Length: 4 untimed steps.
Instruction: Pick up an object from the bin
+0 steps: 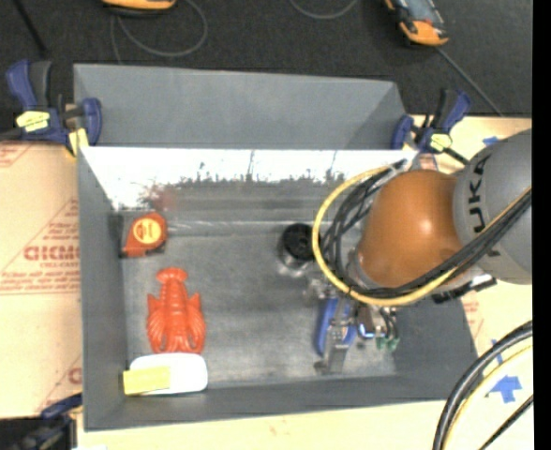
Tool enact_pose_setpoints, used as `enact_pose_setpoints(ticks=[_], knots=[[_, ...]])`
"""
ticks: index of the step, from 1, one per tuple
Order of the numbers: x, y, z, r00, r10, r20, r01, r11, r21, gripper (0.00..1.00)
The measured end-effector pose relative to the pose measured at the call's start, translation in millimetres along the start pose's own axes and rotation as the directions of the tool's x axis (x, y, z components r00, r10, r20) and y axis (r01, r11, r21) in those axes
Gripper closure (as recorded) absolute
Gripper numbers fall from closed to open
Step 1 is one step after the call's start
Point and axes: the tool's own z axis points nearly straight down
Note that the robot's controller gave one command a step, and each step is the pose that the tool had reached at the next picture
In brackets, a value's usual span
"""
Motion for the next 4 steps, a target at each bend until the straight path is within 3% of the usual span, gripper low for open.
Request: enact_pose_setpoints(ticks=[1,2,3,4], knots=[[-14.7,-31,10,0.999,-0.038,0.002,0.038,0.999,0.003,0.00],[-12.9,-42,35,0.999,-0.048,0.003,0.048,0.999,0.002,0.00],[-21.2,-61,78,0.987,-0.158,0.001,0.158,0.987,0.001,1.00],[-21.2,-61,78,0.987,-0.158,0.001,0.158,0.987,0.001,1.00]])
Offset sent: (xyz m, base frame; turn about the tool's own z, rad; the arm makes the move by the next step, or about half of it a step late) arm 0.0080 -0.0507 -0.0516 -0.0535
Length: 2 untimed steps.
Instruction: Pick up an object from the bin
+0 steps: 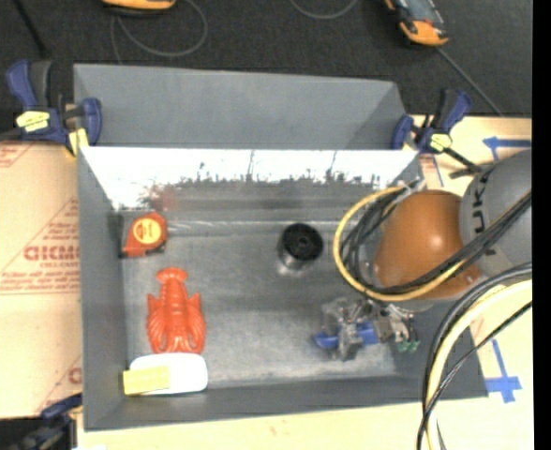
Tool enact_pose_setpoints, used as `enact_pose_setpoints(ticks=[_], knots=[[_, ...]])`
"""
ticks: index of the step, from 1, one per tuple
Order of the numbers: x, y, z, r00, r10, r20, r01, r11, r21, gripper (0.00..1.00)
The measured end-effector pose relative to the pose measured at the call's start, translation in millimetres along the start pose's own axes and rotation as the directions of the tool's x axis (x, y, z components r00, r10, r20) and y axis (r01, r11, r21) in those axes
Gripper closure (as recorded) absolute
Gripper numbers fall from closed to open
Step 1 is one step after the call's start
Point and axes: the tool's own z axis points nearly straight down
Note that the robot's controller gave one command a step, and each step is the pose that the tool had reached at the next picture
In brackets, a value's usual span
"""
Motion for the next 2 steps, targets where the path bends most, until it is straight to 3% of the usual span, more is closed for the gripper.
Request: enact_pose_setpoints(ticks=[1,2], knots=[[-3.7,4,-43,1.000,-0.001,-0.008,0.001,1.000,-0.001,1.00],[-12.9,-44,-234,1.000,0.022,0.006,-0.022,1.000,0.004,1.00]])
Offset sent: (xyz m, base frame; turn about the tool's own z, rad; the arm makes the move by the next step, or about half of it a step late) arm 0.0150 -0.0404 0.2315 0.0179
